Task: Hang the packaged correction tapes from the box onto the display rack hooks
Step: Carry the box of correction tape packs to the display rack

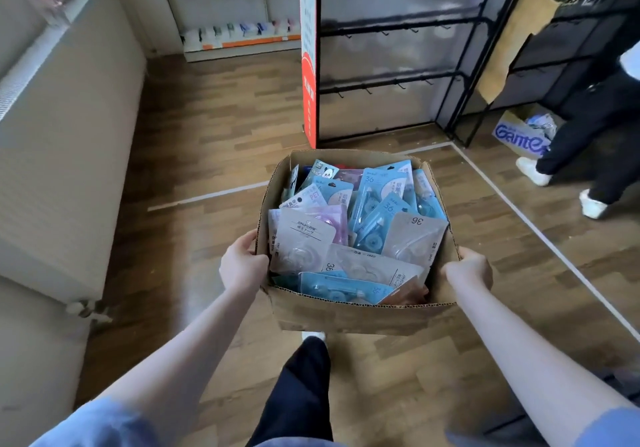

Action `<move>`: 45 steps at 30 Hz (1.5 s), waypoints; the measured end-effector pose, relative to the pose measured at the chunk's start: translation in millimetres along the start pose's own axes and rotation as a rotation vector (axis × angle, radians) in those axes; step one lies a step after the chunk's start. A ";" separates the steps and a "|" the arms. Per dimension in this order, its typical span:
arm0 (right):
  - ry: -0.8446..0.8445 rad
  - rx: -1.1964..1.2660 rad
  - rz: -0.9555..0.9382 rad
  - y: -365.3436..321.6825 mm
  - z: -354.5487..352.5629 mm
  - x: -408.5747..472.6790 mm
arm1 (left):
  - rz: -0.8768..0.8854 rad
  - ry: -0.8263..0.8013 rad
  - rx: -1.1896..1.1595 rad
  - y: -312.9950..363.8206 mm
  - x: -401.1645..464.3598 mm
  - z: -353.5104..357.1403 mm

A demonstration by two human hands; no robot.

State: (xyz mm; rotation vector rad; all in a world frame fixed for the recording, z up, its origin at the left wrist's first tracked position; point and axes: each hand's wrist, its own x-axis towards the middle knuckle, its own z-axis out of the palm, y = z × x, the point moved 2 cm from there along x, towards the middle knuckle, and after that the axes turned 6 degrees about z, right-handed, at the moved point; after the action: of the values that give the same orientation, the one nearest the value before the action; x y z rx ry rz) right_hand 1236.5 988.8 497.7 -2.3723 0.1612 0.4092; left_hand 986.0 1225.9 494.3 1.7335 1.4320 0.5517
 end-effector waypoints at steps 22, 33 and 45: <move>0.061 0.055 0.125 -192.5 81.3 331.7 | 0.058 -0.125 0.125 199.9 326.5 221.0; -0.102 0.072 0.082 -252.7 65.8 582.8 | -0.070 -0.001 0.078 310.7 374.0 392.4; -0.126 -0.083 0.018 -347.6 15.0 768.0 | -0.186 0.075 0.044 418.8 423.0 534.3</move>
State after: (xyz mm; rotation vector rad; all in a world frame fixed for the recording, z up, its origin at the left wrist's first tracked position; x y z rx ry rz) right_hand 2035.4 1254.2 450.4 -2.4189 0.1087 0.5831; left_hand 1752.2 1451.6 451.6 1.6071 1.6491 0.4918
